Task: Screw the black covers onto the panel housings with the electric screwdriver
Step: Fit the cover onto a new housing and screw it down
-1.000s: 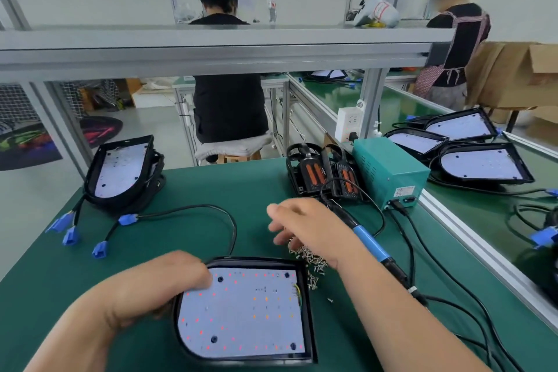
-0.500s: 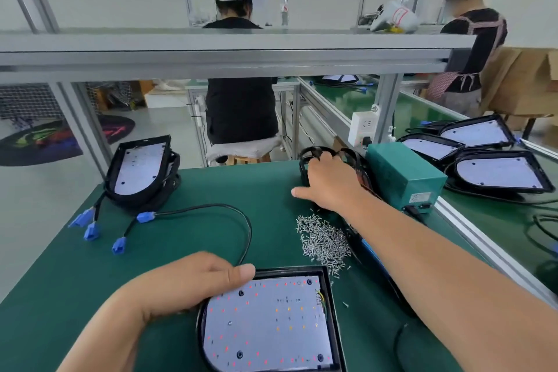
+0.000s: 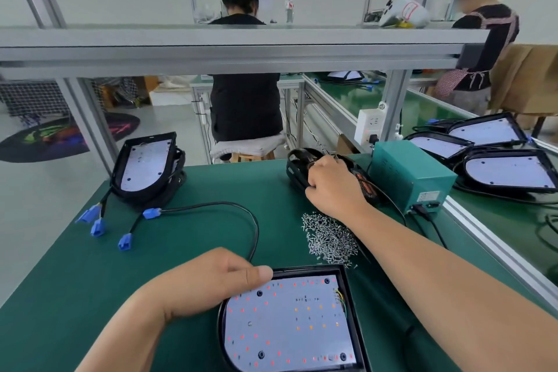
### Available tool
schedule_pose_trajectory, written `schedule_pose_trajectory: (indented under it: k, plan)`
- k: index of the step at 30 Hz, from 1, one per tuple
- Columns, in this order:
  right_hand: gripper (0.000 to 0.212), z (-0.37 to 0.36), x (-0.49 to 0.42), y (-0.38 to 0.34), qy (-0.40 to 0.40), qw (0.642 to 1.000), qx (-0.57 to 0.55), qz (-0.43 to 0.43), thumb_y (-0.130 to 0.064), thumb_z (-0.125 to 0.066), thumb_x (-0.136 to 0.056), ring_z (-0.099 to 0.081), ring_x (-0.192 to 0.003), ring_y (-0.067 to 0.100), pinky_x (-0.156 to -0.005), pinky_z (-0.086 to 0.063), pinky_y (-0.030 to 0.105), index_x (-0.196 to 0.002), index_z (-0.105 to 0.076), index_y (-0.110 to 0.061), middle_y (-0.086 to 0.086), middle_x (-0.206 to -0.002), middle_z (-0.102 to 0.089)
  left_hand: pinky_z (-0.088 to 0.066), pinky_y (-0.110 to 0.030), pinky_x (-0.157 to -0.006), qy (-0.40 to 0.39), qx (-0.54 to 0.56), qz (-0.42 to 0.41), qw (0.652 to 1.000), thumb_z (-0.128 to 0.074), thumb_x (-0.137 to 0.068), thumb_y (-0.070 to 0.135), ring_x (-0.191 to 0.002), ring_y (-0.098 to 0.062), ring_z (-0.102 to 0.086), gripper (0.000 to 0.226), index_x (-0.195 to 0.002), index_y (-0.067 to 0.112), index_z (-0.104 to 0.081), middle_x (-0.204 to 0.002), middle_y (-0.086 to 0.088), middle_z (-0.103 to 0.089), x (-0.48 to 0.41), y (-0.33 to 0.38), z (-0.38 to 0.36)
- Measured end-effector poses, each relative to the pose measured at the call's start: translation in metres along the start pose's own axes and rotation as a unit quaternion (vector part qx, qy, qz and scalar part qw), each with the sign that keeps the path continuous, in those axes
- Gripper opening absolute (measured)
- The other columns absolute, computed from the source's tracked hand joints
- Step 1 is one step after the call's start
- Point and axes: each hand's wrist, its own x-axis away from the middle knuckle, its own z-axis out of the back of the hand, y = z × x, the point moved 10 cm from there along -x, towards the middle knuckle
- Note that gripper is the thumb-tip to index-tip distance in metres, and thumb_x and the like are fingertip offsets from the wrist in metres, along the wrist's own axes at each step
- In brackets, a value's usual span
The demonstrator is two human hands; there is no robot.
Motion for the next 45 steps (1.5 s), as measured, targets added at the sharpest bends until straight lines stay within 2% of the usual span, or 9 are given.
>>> schedule_pose_trajectory:
  k: [6, 11, 19, 26, 30, 33, 35, 38, 45]
  plan:
    - [0.016, 0.017, 0.013, 0.027, 0.072, 0.978, -0.191, -0.041, -0.022, -0.075, -0.088, -0.058, -0.098, 0.021, -0.086, -0.047, 0.037, -0.076, -0.065, -0.021, -0.002, -0.099, -0.061, -0.012, -0.039, -0.065, -0.003, 0.020, 0.019, 1.000, -0.066, -0.082, 0.082, -0.067, -0.023, -0.017, 0.077, -0.067, 0.020, -0.024, -0.074, -0.002, -0.016, 0.000, -0.006, -0.001]
    - [0.020, 0.032, 0.025, 0.041, 0.146, 0.950, -0.267, -0.074, -0.021, -0.074, -0.090, -0.057, -0.077, 0.019, -0.068, -0.045, 0.038, -0.075, -0.063, -0.015, 0.006, -0.082, -0.062, -0.017, -0.043, -0.071, -0.012, 0.049, -0.002, 0.999, -0.067, -0.087, 0.068, -0.074, -0.024, -0.023, 0.061, -0.070, 0.020, -0.033, -0.079, -0.005, -0.023, -0.001, -0.002, -0.001]
    - [0.016, 0.029, 0.035, 0.070, 0.136, 0.880, -0.440, -0.115, -0.024, -0.074, -0.097, -0.048, -0.058, -0.001, -0.058, -0.039, 0.009, -0.086, -0.067, -0.016, -0.020, -0.064, -0.057, -0.014, -0.039, -0.062, 0.012, -0.001, 0.004, 1.000, -0.062, -0.088, 0.078, -0.068, -0.023, -0.018, 0.072, -0.067, 0.019, -0.025, -0.074, -0.004, -0.017, -0.005, -0.001, -0.006]
    - [0.013, 0.032, 0.047, 0.080, 0.156, 0.848, -0.488, -0.134, -0.028, -0.075, -0.096, -0.060, -0.083, 0.014, -0.095, -0.056, 0.054, -0.092, -0.071, -0.017, 0.011, -0.089, -0.069, -0.025, -0.034, -0.064, -0.003, -0.014, -0.017, 1.000, -0.059, -0.089, 0.078, -0.069, -0.017, -0.029, 0.069, -0.074, 0.012, -0.045, -0.076, -0.006, -0.029, -0.007, 0.008, -0.012]
    - [0.010, 0.047, 0.058, 0.076, 0.174, 0.823, -0.527, -0.122, -0.025, -0.073, -0.099, -0.056, -0.082, 0.011, -0.101, -0.056, 0.055, -0.092, -0.069, -0.018, -0.014, -0.077, -0.061, -0.022, -0.035, -0.064, -0.009, -0.004, -0.027, 1.000, -0.061, -0.094, 0.072, -0.069, -0.020, -0.027, 0.065, -0.073, 0.013, -0.041, -0.075, -0.003, -0.026, -0.004, 0.012, -0.012]
    - [0.012, 0.067, 0.077, 0.057, 0.162, 0.845, -0.504, -0.068, -0.023, -0.072, -0.099, -0.055, -0.076, 0.003, -0.082, -0.050, 0.025, -0.089, -0.066, -0.021, -0.020, -0.081, -0.063, -0.016, -0.043, -0.067, -0.010, 0.009, -0.015, 1.000, -0.061, -0.095, 0.067, -0.071, -0.023, -0.019, 0.065, -0.072, 0.018, -0.026, -0.077, -0.004, -0.019, -0.002, 0.012, -0.012]
    - [0.014, 0.078, 0.099, 0.037, 0.128, 0.861, -0.492, -0.009, -0.021, -0.072, -0.097, -0.066, -0.093, -0.001, -0.084, -0.046, 0.014, -0.088, -0.063, -0.025, -0.019, -0.109, -0.074, -0.018, -0.048, -0.068, -0.005, 0.034, 0.007, 0.999, -0.061, -0.093, 0.059, -0.072, -0.024, -0.018, 0.058, -0.072, 0.020, -0.024, -0.077, -0.004, -0.019, -0.001, 0.008, -0.010]
    - [0.013, 0.088, 0.145, 0.011, 0.086, 0.896, -0.428, 0.081, -0.019, -0.072, -0.095, -0.064, -0.125, 0.008, -0.098, -0.043, 0.011, -0.092, -0.062, -0.027, -0.005, -0.141, -0.063, -0.020, -0.046, -0.064, -0.012, 0.073, 0.018, 0.997, -0.060, -0.092, 0.049, -0.069, -0.023, -0.018, 0.051, -0.073, 0.020, -0.024, -0.077, -0.004, -0.019, 0.000, 0.005, -0.010]
    - [0.005, 0.066, 0.219, -0.011, 0.034, 0.940, -0.275, 0.197, -0.030, -0.068, -0.102, -0.046, -0.149, 0.011, -0.115, -0.037, 0.022, -0.101, -0.063, -0.031, -0.014, -0.158, -0.048, -0.020, -0.019, -0.046, -0.008, 0.119, 0.042, 0.992, -0.067, -0.089, 0.045, -0.053, -0.011, -0.018, 0.047, -0.059, 0.026, -0.036, -0.060, 0.009, -0.023, -0.002, 0.006, -0.013]
